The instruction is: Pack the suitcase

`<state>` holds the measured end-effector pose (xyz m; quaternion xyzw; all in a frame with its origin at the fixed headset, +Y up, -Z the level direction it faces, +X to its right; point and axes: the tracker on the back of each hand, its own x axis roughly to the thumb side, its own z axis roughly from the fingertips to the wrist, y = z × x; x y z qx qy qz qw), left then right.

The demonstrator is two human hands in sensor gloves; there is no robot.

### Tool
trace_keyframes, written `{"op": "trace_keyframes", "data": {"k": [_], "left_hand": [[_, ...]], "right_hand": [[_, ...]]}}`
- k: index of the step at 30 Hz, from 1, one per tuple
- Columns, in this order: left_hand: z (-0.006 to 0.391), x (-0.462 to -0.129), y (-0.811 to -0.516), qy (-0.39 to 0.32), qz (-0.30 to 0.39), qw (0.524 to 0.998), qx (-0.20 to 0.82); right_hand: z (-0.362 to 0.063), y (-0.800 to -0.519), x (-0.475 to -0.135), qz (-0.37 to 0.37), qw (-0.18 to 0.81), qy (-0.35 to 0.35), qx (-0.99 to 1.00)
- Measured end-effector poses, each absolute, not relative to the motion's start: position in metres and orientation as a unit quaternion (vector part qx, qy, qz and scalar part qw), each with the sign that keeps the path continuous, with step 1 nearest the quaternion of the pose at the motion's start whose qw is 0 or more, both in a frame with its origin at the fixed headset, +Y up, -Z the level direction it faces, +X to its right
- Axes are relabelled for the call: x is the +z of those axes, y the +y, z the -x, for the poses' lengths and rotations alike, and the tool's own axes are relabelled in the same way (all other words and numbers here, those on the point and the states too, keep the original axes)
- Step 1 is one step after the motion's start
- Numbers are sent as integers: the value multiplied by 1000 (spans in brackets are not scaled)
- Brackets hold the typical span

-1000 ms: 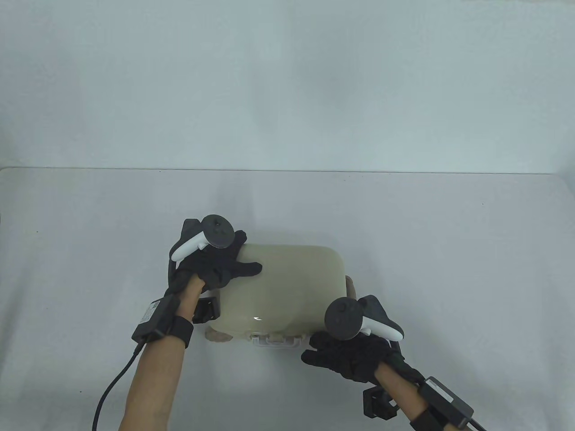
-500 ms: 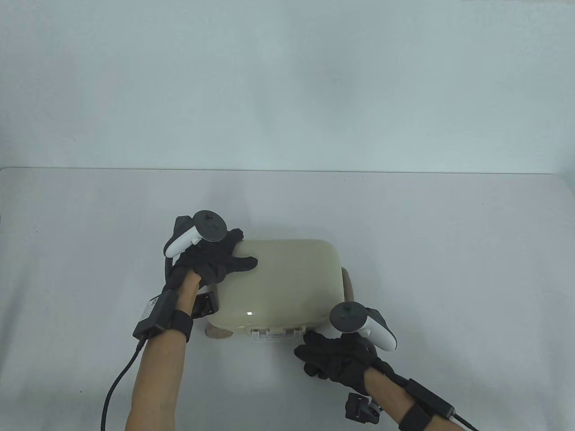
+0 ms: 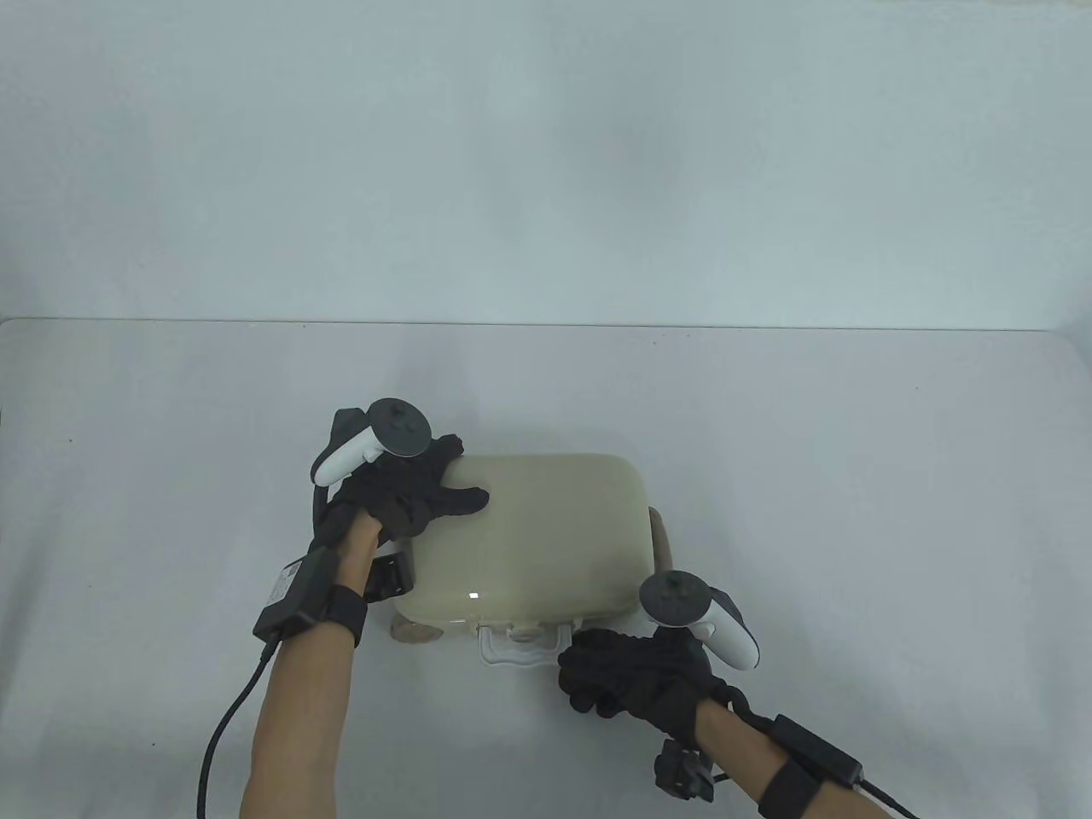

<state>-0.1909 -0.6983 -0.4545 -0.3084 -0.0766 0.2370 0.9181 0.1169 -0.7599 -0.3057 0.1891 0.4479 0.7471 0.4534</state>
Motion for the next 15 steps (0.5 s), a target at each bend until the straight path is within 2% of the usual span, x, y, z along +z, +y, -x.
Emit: {"op": "trace_keyframes", "data": {"k": [4, 9, 12, 13, 15], "left_hand": [[191, -455, -698, -76, 309, 918, 237], [191, -455, -698, -76, 310, 917, 238], [192, -455, -699, -76, 311, 916, 242], [191, -455, -699, -77, 311, 916, 243], [192, -455, -699, -79, 311, 915, 243]], "right_hand": [[-109, -743, -302, -242, 429, 409, 768], [-107, -733, -298, -253, 386, 373, 805], [-103, -708, -290, -274, 311, 284, 865], [-100, -690, -284, -289, 270, 218, 892], [-96, -671, -275, -302, 222, 128, 918]]}}
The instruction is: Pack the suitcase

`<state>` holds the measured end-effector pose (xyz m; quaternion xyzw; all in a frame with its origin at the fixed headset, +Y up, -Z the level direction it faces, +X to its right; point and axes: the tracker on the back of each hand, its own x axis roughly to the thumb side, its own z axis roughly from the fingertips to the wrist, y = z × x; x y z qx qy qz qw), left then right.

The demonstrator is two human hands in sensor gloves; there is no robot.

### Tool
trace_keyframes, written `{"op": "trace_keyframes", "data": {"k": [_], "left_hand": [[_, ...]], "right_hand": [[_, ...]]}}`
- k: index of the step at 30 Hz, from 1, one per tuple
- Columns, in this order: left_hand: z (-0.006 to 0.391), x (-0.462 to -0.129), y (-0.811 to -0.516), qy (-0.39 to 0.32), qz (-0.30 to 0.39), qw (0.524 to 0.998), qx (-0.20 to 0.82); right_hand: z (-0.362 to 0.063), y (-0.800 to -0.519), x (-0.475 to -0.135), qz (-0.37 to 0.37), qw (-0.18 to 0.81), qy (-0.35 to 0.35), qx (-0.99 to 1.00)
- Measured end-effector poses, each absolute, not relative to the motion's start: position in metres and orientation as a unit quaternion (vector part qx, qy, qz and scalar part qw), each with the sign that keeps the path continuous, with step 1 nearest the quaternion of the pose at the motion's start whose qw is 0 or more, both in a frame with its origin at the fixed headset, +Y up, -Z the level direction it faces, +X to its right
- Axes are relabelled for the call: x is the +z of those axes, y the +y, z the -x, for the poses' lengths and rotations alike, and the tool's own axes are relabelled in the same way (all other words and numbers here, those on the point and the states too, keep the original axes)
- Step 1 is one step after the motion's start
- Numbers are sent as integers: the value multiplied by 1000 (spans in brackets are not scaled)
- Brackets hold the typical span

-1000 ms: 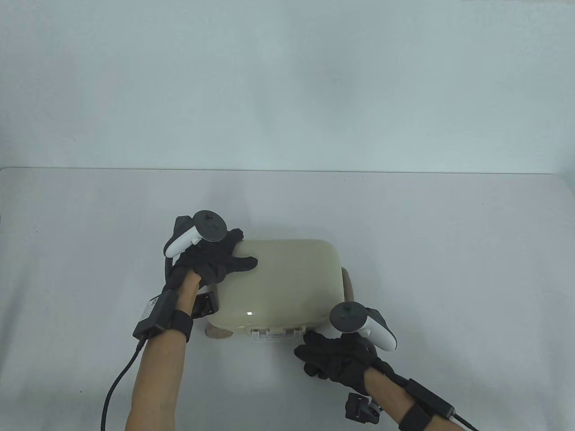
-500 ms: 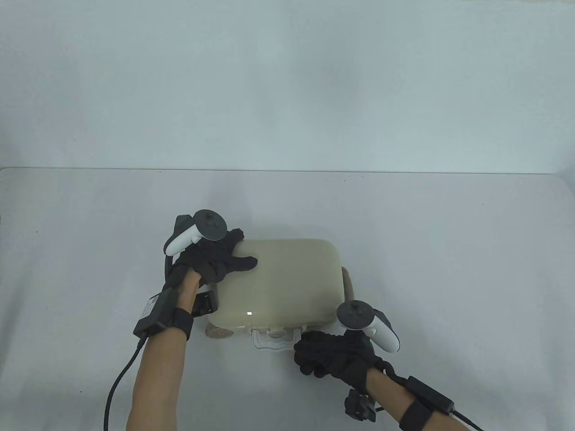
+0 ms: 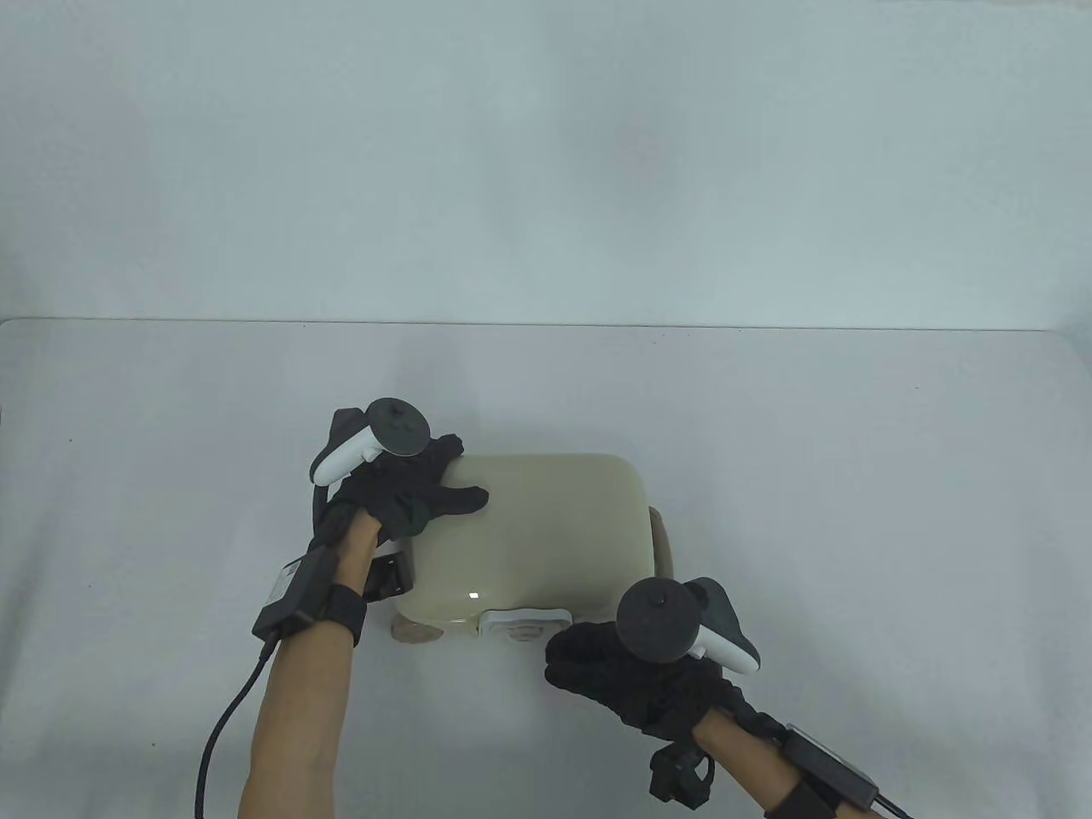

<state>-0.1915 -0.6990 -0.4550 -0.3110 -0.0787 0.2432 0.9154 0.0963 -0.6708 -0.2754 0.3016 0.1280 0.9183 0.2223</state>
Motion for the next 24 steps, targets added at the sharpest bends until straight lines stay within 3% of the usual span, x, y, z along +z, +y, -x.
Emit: {"op": "trace_keyframes", "data": {"k": [4, 7, 11, 17, 21, 24], "left_hand": [[192, -455, -699, -80, 311, 915, 244], [192, -455, -699, -79, 311, 915, 246], [193, -455, -700, -81, 311, 913, 251], [194, -455, -700, -83, 308, 912, 257], [195, -453, -701, -84, 304, 911, 266], [196, -454, -702, -85, 304, 910, 268]], "right_hand": [[-73, -662, -260, -330, 71, -24, 941], [-52, -684, -252, -354, -98, -127, 921], [-28, -721, -248, -373, -268, -187, 868], [-15, -753, -265, -367, -368, -229, 823], [-16, -760, -272, -363, -383, -287, 799], [-17, -759, -272, -362, -372, -285, 806]]}}
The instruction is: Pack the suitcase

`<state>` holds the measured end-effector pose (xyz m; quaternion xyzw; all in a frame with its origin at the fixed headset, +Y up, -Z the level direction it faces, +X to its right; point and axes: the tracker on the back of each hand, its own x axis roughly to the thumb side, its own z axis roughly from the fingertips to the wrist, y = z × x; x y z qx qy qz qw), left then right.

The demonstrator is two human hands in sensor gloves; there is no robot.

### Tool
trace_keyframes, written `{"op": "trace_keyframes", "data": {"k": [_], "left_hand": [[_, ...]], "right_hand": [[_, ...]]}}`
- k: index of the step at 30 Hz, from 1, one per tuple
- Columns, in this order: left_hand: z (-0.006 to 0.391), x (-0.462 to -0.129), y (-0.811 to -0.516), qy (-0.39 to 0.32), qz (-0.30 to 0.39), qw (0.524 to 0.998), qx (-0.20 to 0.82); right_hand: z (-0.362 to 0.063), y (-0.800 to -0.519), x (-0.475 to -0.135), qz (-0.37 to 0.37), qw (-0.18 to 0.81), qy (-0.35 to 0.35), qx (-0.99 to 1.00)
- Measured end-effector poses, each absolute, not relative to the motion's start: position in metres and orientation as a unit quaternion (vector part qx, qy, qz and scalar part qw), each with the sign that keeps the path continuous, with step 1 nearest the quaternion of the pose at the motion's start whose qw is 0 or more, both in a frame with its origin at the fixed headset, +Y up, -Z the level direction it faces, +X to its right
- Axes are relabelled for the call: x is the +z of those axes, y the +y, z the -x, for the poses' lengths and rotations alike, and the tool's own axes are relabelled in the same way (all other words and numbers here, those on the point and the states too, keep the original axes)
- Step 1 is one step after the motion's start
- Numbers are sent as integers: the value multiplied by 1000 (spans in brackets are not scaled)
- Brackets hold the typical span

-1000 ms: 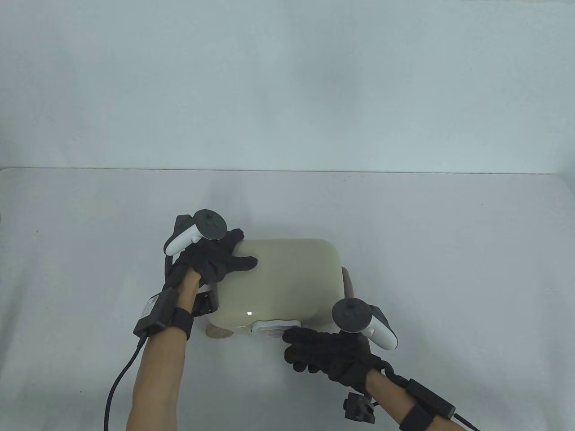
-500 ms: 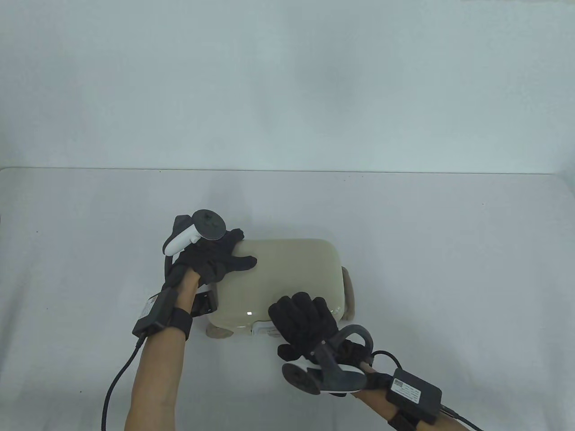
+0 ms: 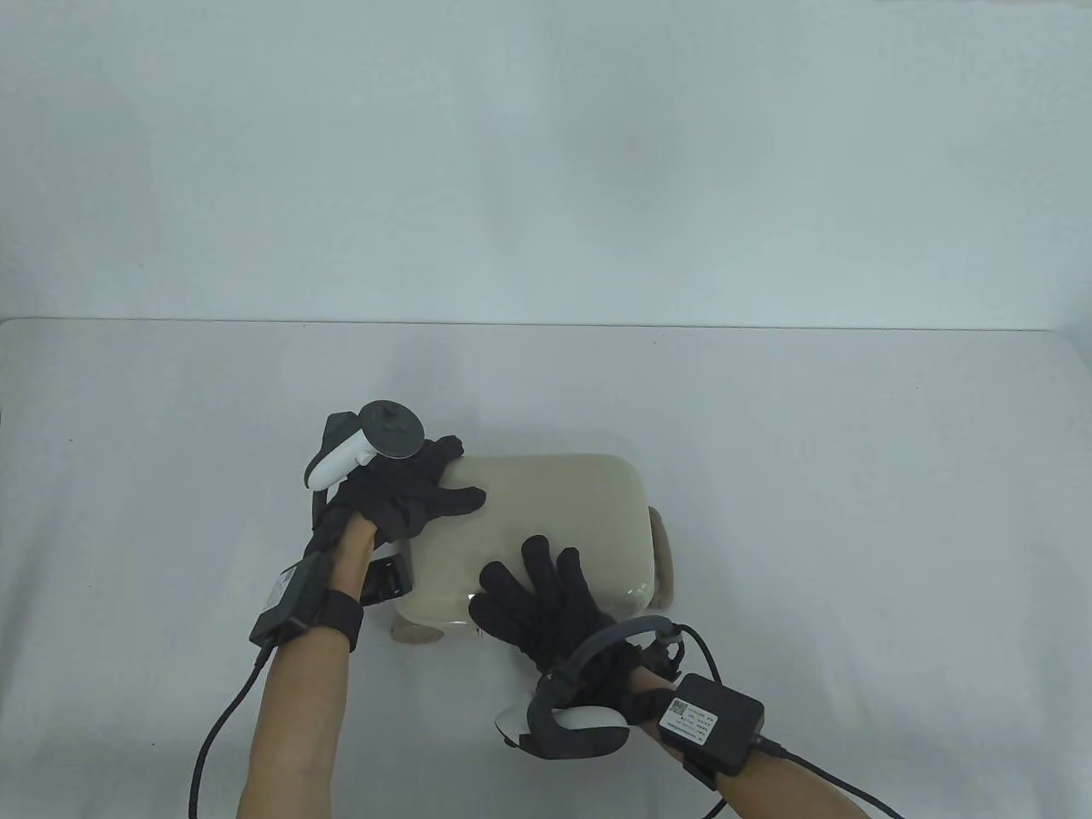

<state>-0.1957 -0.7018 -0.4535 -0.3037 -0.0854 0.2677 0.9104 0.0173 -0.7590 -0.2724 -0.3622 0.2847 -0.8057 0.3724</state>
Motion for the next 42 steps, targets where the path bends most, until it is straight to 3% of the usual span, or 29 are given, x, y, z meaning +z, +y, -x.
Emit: {"op": "trace_keyframes", "data": {"k": [9, 16, 20, 22, 25, 31, 36, 42], "left_hand": [[196, -454, -701, -86, 310, 906, 275], [194, -457, -700, -102, 311, 903, 279], [189, -454, -683, -104, 311, 922, 207], [189, -446, -669, -113, 268, 933, 212], [192, -410, -641, -139, 166, 951, 218], [195, -333, -618, -174, 49, 975, 127], [195, -292, -625, -184, 19, 979, 90], [201, -272, -647, -180, 14, 983, 46]], "right_hand": [[-22, -736, -274, 388, 279, 229, -848], [-22, -732, -277, 399, 258, 243, -845], [-21, -713, -280, 406, 218, 188, -868], [-25, -696, -280, 393, 167, 173, -887], [-41, -662, -282, 348, 96, 163, -918], [-82, -628, -289, 261, -24, 110, -959], [-107, -628, -294, 230, -76, 80, -967], [-122, -655, -297, 209, -86, 52, -973]]}}
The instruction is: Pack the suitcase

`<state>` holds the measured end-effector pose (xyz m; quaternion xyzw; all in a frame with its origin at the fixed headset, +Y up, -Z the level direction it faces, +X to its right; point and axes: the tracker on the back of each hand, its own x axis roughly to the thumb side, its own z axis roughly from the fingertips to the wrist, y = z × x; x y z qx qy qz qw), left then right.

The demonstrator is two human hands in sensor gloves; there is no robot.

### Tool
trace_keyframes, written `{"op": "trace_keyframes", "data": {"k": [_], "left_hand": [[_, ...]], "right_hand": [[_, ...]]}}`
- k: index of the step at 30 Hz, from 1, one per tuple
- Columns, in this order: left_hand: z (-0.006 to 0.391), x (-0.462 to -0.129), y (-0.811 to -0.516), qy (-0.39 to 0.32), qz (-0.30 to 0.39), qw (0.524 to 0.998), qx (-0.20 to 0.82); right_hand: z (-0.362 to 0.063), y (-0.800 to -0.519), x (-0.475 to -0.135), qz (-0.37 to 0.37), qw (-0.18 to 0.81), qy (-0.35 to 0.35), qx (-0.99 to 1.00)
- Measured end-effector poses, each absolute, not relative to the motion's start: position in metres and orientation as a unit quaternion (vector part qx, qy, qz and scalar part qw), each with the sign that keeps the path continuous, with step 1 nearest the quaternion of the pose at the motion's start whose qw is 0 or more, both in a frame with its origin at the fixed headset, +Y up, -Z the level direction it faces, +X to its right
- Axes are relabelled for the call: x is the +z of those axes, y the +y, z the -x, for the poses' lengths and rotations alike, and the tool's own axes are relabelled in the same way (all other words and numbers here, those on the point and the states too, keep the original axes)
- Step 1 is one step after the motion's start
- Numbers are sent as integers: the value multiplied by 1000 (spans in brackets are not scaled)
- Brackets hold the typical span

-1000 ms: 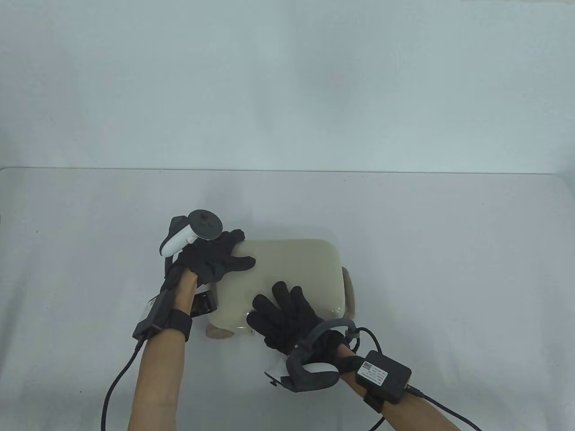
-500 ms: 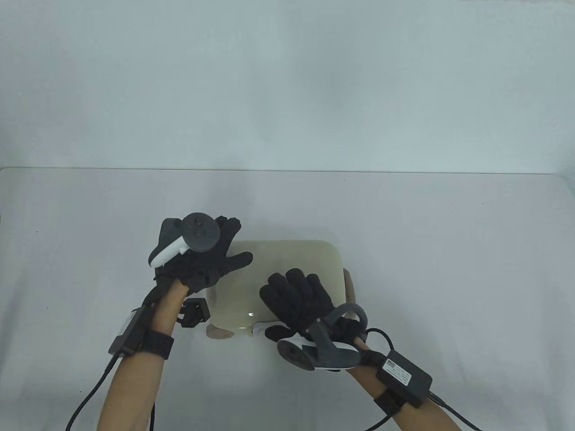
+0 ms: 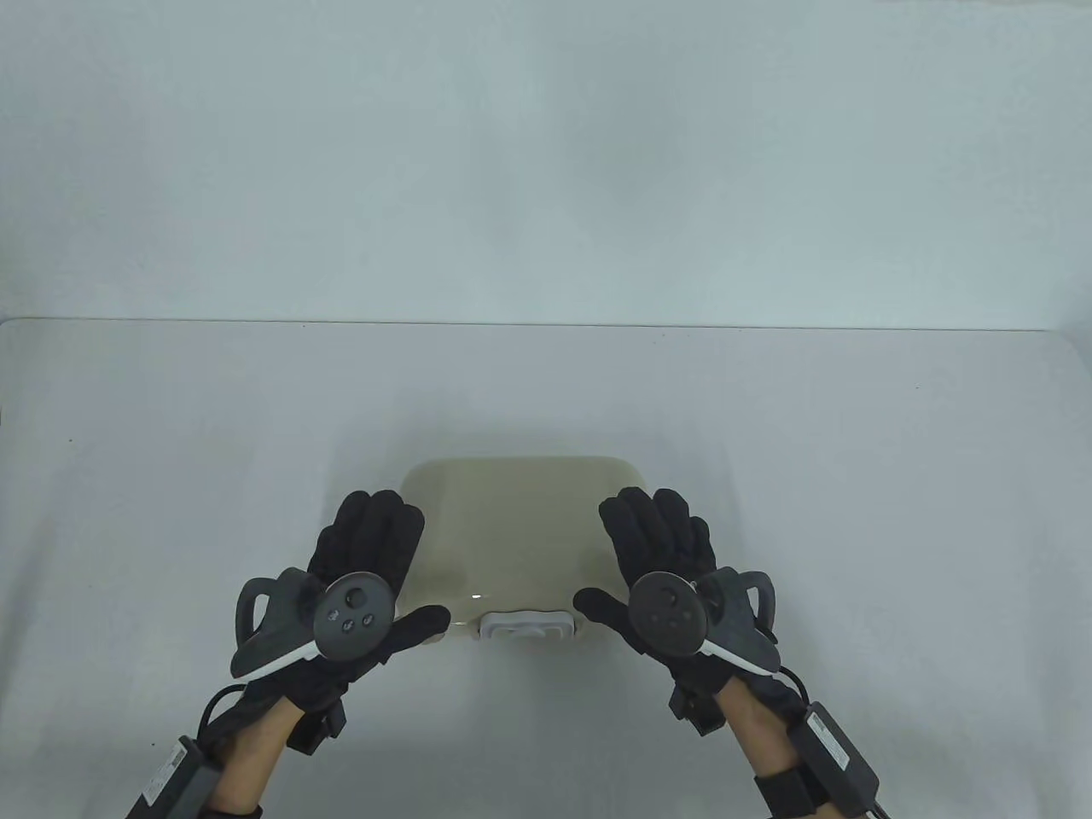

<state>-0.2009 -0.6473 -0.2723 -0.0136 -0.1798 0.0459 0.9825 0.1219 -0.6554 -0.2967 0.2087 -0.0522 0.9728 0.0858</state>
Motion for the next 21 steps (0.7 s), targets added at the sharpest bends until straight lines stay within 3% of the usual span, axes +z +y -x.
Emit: {"op": "trace_keyframes", "data": {"k": [5, 21], "left_hand": [[210, -275, -662, -166, 27, 983, 69], [220, -276, -662, -158, 27, 984, 80]], "right_hand": [[-127, -670, -293, -208, 66, -36, 975], [-126, -668, -288, -202, 56, -48, 977]]}}
